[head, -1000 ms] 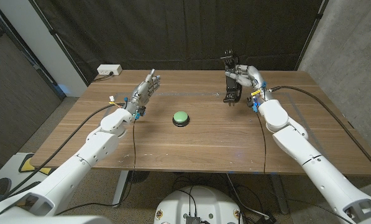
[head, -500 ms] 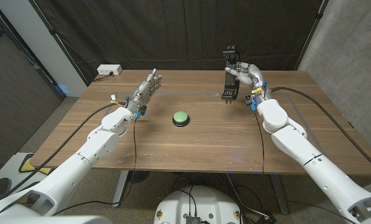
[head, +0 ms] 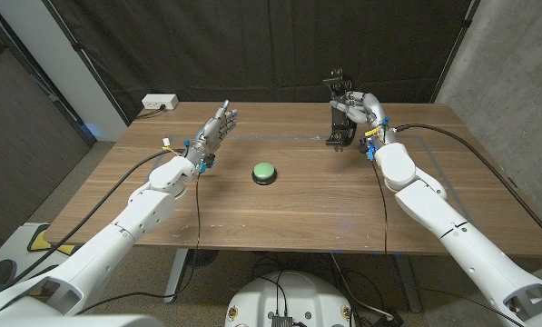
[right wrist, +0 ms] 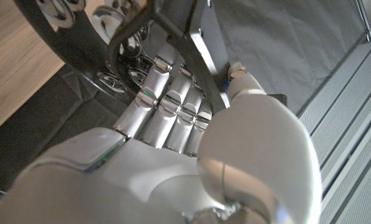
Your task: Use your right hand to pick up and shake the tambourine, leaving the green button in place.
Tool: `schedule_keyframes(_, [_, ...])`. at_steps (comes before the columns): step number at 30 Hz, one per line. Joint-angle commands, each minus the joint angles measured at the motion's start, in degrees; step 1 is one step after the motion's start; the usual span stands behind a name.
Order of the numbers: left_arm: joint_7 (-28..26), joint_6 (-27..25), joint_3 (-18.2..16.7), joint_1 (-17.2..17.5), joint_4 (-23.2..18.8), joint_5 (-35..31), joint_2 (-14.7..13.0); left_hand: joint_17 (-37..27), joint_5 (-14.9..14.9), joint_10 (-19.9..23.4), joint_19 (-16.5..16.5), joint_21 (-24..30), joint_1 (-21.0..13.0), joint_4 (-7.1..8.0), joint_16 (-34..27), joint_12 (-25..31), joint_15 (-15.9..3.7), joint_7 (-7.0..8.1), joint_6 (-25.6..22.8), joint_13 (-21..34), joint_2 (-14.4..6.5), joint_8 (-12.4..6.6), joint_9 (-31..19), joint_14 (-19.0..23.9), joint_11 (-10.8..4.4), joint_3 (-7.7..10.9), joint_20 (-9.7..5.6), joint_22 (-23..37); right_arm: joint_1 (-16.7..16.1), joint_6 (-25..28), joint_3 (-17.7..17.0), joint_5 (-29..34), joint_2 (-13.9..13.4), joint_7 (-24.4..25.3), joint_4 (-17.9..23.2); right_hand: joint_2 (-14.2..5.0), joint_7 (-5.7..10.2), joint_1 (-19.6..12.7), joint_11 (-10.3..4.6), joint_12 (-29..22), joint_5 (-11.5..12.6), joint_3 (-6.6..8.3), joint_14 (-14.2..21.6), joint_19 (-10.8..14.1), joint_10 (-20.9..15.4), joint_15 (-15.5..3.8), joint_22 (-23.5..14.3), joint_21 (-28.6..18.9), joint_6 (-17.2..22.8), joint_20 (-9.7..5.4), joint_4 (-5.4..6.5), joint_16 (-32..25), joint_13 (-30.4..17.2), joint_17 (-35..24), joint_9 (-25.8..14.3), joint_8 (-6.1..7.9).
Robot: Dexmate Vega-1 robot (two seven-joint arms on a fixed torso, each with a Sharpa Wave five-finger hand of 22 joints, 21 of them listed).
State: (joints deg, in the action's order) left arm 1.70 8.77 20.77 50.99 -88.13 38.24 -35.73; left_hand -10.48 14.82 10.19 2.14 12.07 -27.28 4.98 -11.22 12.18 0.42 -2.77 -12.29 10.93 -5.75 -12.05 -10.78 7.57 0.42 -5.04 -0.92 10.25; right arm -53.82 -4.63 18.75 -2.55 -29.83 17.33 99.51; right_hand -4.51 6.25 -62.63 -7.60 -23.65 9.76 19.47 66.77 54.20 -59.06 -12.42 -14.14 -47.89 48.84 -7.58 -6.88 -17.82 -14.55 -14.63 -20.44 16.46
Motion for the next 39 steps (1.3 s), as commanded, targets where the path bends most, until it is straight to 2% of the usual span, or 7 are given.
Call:
schedule_keyframes(1, [0.5,-0.2,0.5,-1.1,1.0,-0.2,0.5,-0.1,-0.1,0.4,0.5,-0.2,-0.3,0.01,0.1,-0.2,0.03,-0.08,-0.4,0.2,-0.3,0.07,-0.1,0.3,-0.07,-0.58,0.12,0.2,2.4,22.8,10.3,53.9,-6.2,32.1,1.7,-5.53,1.93,-1.6,-2.57,-0.8,0.3,7.26,0.6,-0.8,-2.1,-0.59,0.1,-0.1,1.5,-5.42,3.13,0.4,-11.7,0.1,-5.9,-0.46])
schedule_keyframes(5, [0.6,-0.1,0.6,-1.3,1.3,-0.2,0.6,-0.1,-0.1,0.4,0.5,-0.2,-0.4,0.01,0.1,-0.2,-0.01,-0.1,-0.4,0.2,-0.3,0.08,-0.1,0.4,-0.13,-0.6,0.15,0.2,3.5,26.7,13.2,58.8,-8.6,30.2,2.1,-5.49,2.59,-1.5,-2.85,-0.7,0.3,7.24,0.4,-1.2,-2.0,-0.61,0.2,-0.1,1.5,-5.38,3.16,0.5,-11.9,0.0,-5.9,-0.58])
schedule_keyframes(9, [0.5,-0.1,0.5,-1.3,1.4,-0.2,0.7,-0.1,-0.1,0.4,0.5,-0.2,-0.4,0.01,0.1,-0.3,-0.09,-0.1,-0.4,0.2,-0.3,0.09,-0.1,0.3,-0.09,-0.62,0.16,0.2,2.9,22.8,11.6,49.8,-8.9,26.8,3.5,-5.51,2.66,-1.4,-3.02,-0.6,0.3,7.23,0.4,-1.4,-1.9,-0.63,0.2,-0.2,1.6,-5.39,3.18,0.5,-11.9,0.0,-5.8,-0.62])
schedule_keyframes(17, [0.5,0.0,0.5,-1.3,1.6,-0.2,0.7,-0.1,-0.1,0.4,0.5,-0.2,-0.4,0.01,0.1,-0.3,-0.04,-0.14,-0.5,0.2,-0.4,0.11,-0.1,0.3,-0.18,-0.66,0.18,0.3,1.0,-5.4,1.4,3.2,-4.1,10.4,-0.8,-5.83,2.24,-1.3,-3.07,-0.4,0.3,7.34,0.7,-1.0,-2.2,-0.7,0.2,-0.7,1.7,-5.48,3.13,0.3,-11.6,-0.2,-5.8,-0.79])
schedule_keyframes(22, [0.7,0.0,0.5,-1.5,1.8,-0.1,0.8,-0.1,-0.1,0.4,0.5,-0.2,-0.4,0.01,0.1,-0.3,-0.09,-0.14,-0.5,0.2,-0.4,0.13,-0.1,0.3,-0.13,-0.68,0.19,0.3,1.4,-14.1,-1.6,-24.3,0.7,-6.5,-6.0,-5.95,1.93,-1.3,-2.72,-0.3,0.3,7.44,1.3,-0.4,-2.6,-0.64,0.2,-1.3,1.6,-5.53,3.08,0.0,-11.3,-0.3,-6.0,-0.81])
schedule_keyframes(32, [1.2,0.1,0.6,-2.0,2.3,-0.2,0.7,-0.1,-0.2,0.5,0.4,-0.2,-0.5,0.02,0.2,-0.3,-0.05,-0.09,-0.5,0.2,-0.4,0.18,-0.1,0.3,-0.27,-0.73,0.15,0.3,0.6,-7.1,-7.8,-63.1,8.7,-25.4,-9.0,-6.24,1.29,-1.4,-2.58,0.0,0.3,7.9,2.2,0.5,-3.1,-0.63,0.3,-2.2,0.4,-5.57,2.96,0.0,-11.0,0.1,-7.0,-0.96])
schedule_keyframes(39, [1.7,0.0,0.7,-2.3,2.7,-0.1,0.8,-0.1,-0.2,0.5,0.5,-0.2,-0.5,0.02,0.1,-0.3,-0.04,-0.13,-0.5,0.2,-0.4,0.2,-0.1,0.4,-0.16,-0.77,0.15,0.3,0.1,-4.8,-11.0,-70.5,10.4,-27.3,-10.4,-6.17,1.14,-1.5,-2.35,0.0,0.3,8.21,2.7,0.7,-3.6,-0.65,0.5,-2.6,0.5,-5.58,2.76,0.0,-11.0,0.3,-7.6,-0.76])
